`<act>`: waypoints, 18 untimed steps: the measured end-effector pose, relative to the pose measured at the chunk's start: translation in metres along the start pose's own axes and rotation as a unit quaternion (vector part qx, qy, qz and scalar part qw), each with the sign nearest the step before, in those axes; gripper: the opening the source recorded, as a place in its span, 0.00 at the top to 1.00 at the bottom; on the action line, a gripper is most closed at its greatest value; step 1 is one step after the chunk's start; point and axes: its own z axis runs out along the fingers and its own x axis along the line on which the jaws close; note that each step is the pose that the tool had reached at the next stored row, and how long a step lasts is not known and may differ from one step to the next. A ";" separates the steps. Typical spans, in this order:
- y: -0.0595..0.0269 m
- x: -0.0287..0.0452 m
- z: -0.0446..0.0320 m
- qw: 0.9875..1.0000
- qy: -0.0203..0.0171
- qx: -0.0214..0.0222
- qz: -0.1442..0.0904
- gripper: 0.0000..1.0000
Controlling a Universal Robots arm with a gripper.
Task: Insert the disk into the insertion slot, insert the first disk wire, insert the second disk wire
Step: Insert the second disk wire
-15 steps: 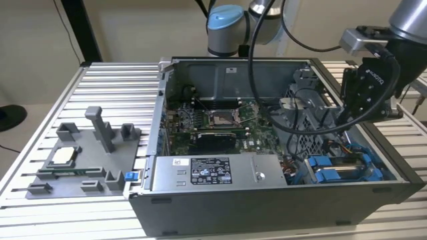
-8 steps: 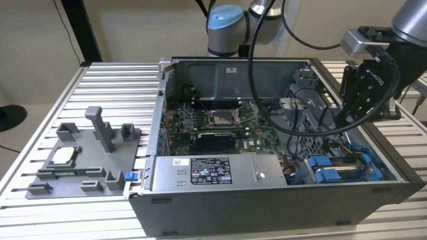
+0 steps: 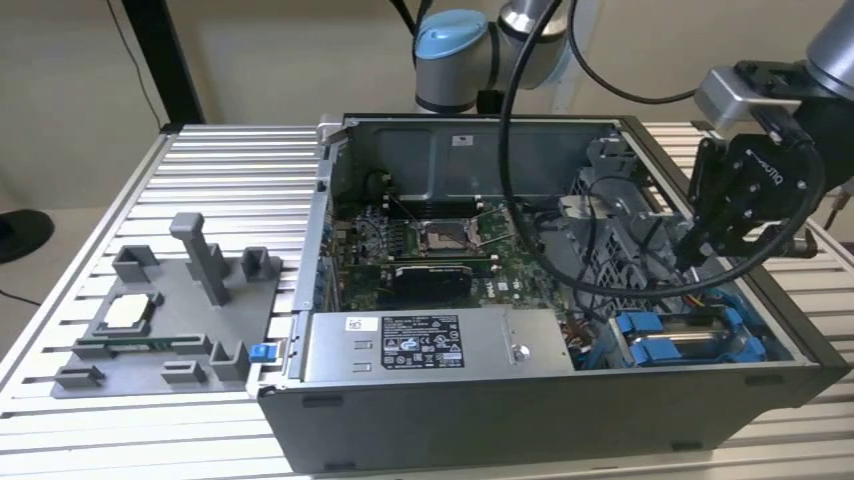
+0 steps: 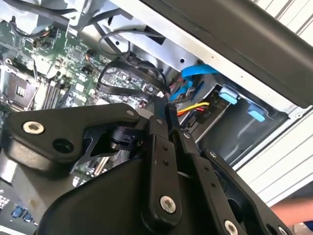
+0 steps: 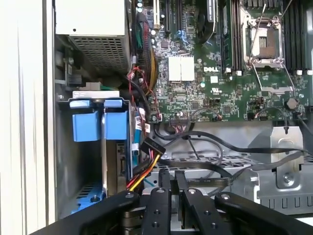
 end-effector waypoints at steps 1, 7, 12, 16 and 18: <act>0.0004 0.0023 -0.0004 1.000 -0.001 0.000 0.000 1.00; 0.0049 0.0169 -0.0018 1.000 -0.007 0.000 -0.001 1.00; 0.0095 0.0282 -0.0026 1.000 -0.010 0.000 -0.001 1.00; 0.0118 0.0334 -0.0029 1.000 -0.012 0.001 -0.001 1.00; 0.0121 0.0343 -0.0030 1.000 -0.012 0.001 -0.001 1.00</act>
